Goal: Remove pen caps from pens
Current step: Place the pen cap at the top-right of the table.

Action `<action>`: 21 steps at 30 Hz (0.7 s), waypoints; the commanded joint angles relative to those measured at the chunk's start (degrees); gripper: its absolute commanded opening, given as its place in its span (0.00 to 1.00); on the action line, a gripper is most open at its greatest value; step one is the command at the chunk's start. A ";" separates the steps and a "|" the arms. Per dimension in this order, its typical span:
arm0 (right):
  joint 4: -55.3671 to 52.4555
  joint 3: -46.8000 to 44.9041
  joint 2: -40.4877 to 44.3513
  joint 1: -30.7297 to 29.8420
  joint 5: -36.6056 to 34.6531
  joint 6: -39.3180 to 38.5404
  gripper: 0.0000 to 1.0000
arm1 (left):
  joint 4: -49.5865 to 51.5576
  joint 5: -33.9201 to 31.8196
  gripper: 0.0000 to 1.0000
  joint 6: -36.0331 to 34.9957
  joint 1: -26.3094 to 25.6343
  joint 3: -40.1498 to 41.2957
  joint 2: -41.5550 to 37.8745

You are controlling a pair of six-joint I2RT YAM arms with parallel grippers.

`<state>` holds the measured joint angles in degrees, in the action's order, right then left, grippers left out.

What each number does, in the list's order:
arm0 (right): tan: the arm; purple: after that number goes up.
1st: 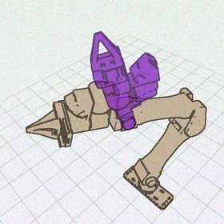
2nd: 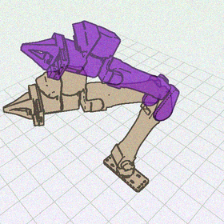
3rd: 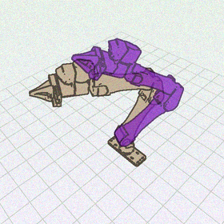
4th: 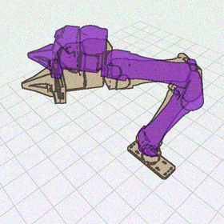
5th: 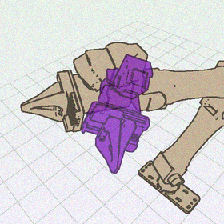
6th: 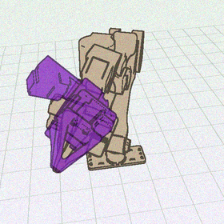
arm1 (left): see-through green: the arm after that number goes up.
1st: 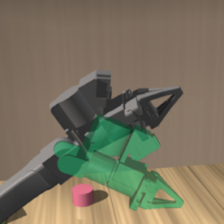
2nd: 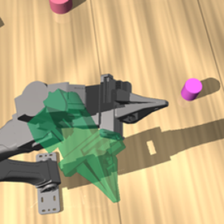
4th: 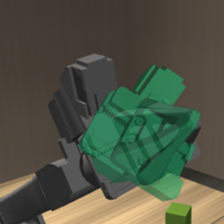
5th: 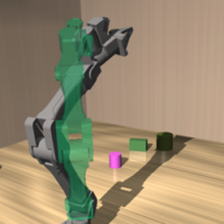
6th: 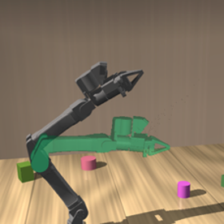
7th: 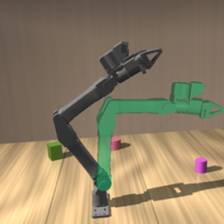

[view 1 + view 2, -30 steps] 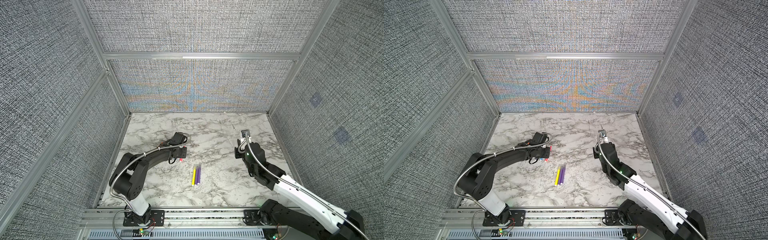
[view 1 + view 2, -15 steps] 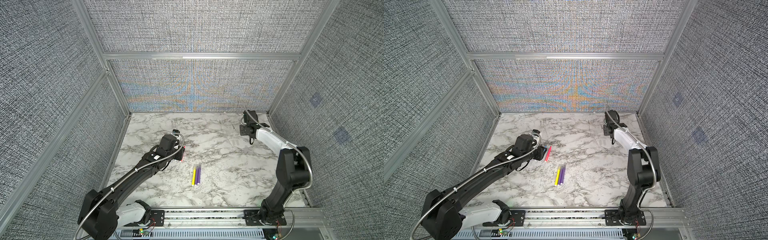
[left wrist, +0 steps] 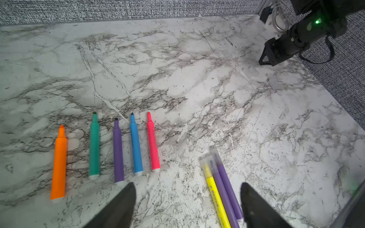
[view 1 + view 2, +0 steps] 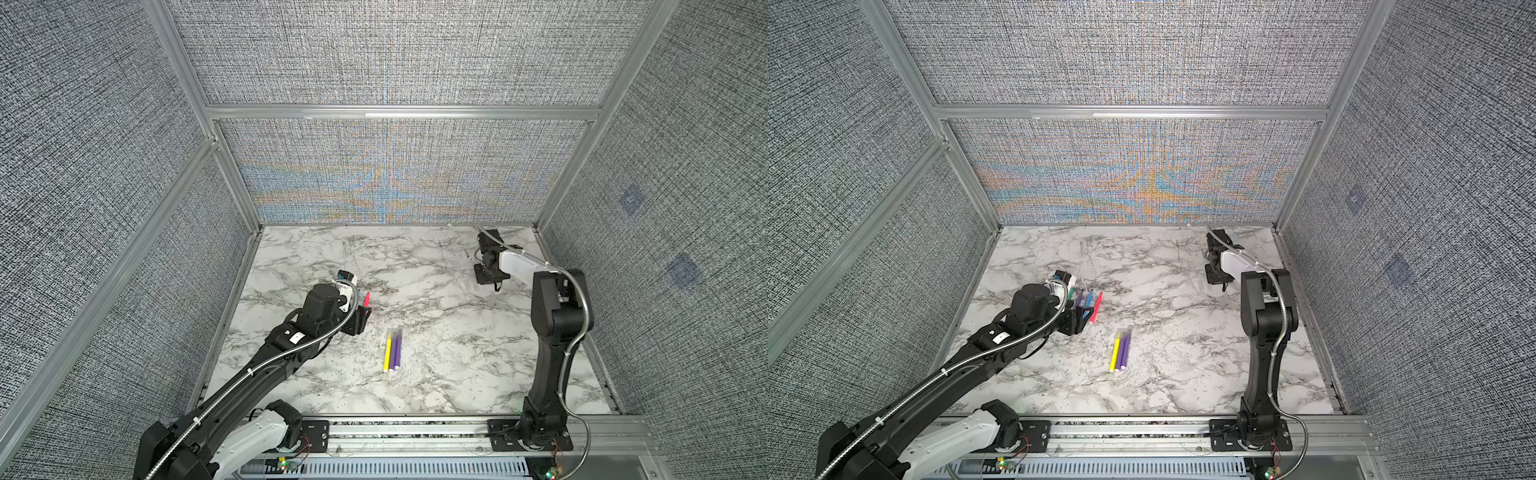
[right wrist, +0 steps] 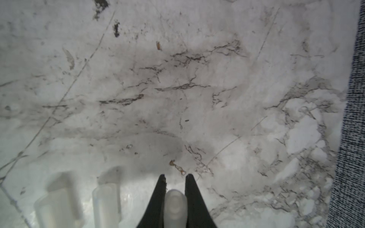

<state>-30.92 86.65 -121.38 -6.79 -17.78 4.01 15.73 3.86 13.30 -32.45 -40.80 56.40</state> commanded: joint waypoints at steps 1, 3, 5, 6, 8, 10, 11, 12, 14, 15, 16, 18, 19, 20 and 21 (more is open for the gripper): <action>-1.34 0.83 -1.14 -0.07 0.35 -0.66 0.06 | -2.96 2.15 0.97 -0.91 -0.22 0.10 -0.12; -1.43 0.93 -1.61 -0.07 0.21 -0.80 0.07 | -2.92 1.83 0.97 -0.92 -0.45 0.26 -0.20; -1.34 1.00 -1.73 -0.07 0.31 -0.85 0.09 | -3.43 1.47 0.97 -0.90 -0.57 0.61 -0.56; -1.34 0.99 -1.72 -0.13 0.34 -0.85 0.09 | -4.00 1.26 0.97 -0.83 -0.57 1.03 -0.99; -1.42 0.89 -1.51 -0.11 0.29 -0.93 0.12 | -5.26 1.85 0.97 -1.27 -0.57 1.65 -2.07; -1.35 0.52 -0.67 -0.07 -0.17 -0.93 0.15 | -7.63 1.95 0.97 -1.26 -0.63 2.61 -4.44; -1.15 0.18 -0.09 -0.07 -0.26 -0.85 0.17 | -9.40 2.50 0.97 -1.38 -0.67 3.30 -6.05; -1.00 -0.19 0.65 -0.09 -0.40 -0.76 0.20 | -11.67 3.40 0.97 -1.60 -0.61 4.27 -8.14; -0.60 -1.16 2.44 -0.23 -0.34 -0.76 0.26 | -16.07 4.38 0.97 -1.72 -0.65 5.88 -12.53; -0.36 -1.61 3.30 -0.24 -0.32 -0.82 0.29 | -17.81 4.48 0.97 -1.30 -0.61 6.58 -14.68; -0.12 -2.21 4.18 -0.31 -0.16 -0.98 0.33 | -19.53 4.74 0.97 -1.02 -0.60 7.16 -17.01; 0.32 -2.96 5.31 -0.26 0.02 -1.10 0.38 | -23.64 5.39 0.97 -0.52 -0.63 8.94 -20.90; 0.42 -3.18 5.60 -0.27 0.26 -1.15 0.40 | -26.52 6.15 0.97 0.09 -0.58 10.33 -23.09; 0.42 -3.16 5.70 -0.33 0.65 -1.19 0.41 | -29.09 6.90 0.97 0.67 -0.54 11.63 -24.96; 0.42 -3.16 5.71 -0.33 0.89 -1.29 0.42 | -32.45 7.99 0.97 2.05 -0.54 13.38 -27.07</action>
<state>-30.83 83.68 -116.29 -7.03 -17.69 3.14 -4.62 8.88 13.04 -33.08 -29.54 32.14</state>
